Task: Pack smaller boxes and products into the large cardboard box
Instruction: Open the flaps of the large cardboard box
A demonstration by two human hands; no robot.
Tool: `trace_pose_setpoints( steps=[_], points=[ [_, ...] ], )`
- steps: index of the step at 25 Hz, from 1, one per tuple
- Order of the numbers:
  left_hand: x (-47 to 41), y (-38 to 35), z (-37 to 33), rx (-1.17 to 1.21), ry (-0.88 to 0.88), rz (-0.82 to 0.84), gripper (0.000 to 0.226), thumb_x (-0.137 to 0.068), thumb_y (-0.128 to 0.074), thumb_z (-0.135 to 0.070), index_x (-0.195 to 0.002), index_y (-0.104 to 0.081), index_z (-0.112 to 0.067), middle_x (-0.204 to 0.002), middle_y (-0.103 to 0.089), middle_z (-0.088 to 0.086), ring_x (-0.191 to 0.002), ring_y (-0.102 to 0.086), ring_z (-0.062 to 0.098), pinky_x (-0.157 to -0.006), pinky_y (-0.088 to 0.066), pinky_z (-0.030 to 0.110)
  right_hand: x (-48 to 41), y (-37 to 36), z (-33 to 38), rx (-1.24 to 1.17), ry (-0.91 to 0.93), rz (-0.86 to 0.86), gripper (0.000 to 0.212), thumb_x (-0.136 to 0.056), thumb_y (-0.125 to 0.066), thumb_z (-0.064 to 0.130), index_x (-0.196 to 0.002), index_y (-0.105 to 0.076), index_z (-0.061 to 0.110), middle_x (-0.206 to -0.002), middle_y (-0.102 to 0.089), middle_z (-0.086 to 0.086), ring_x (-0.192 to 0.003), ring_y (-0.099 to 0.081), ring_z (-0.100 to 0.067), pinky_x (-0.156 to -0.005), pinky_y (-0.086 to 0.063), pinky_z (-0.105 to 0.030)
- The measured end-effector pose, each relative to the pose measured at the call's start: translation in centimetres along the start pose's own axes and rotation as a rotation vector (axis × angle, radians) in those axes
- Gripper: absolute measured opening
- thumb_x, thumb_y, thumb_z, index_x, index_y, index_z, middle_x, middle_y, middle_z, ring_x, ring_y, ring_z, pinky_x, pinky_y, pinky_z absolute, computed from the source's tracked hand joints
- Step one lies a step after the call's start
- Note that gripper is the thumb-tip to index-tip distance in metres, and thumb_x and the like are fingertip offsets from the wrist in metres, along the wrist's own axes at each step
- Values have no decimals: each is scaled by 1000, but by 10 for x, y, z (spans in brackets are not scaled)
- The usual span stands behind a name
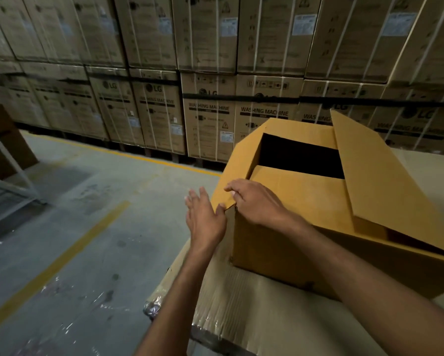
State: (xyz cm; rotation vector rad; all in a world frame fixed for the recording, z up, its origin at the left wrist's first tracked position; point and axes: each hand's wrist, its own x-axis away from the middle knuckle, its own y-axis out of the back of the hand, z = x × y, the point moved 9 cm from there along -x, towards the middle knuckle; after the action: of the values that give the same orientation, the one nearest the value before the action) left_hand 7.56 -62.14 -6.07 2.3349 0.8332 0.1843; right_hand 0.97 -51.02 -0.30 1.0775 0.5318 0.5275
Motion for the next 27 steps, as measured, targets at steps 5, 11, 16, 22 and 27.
trace_pose_setpoints(
  steps=[5,11,16,22,27],
  points=[
    [7,0,-46,188,-219,-23,39,-105,-55,-22,-143,-58,-19,-151,-53,3,-139,-48,19,-113,-43,39,37,42,-30,40,-143,-158,39,-106,-49,16,-144,-58,24,-152,-53,4,-138,-49,-19,-111,-43,-37],
    [50,-72,-160,257,-539,256,36,-107,-49,-40,-127,-70,-19,-117,-74,-2,-99,-65,6,-78,-56,24,118,80,-88,169,-359,-164,50,-98,-61,7,-147,-52,15,-155,-46,-7,-136,-49,-24,-110,-47,-40],
    [74,-138,-247,399,-497,543,61,-108,-35,-53,-107,-72,-5,-102,-74,16,-93,-70,25,-82,-58,47,158,117,-123,355,-525,-144,26,-99,-57,8,-125,-64,10,-105,-66,-9,-84,-65,-24,-72,-52,-34],
    [110,-172,-358,503,-603,708,56,-107,-37,-53,-119,-68,-9,-110,-69,14,-95,-67,21,-91,-54,46,201,179,-177,483,-615,-259,58,-102,-52,11,-158,-37,15,-165,-27,-11,-152,-26,-29,-119,-34,-44],
    [158,-229,-400,268,-771,807,54,-108,-37,-51,-138,-62,-14,-135,-66,7,-122,-59,19,-100,-47,39,238,196,-247,376,-793,-226,49,-104,-39,15,-154,-44,12,-159,-40,-14,-148,-34,-31,-116,-36,-43]
  ],
)
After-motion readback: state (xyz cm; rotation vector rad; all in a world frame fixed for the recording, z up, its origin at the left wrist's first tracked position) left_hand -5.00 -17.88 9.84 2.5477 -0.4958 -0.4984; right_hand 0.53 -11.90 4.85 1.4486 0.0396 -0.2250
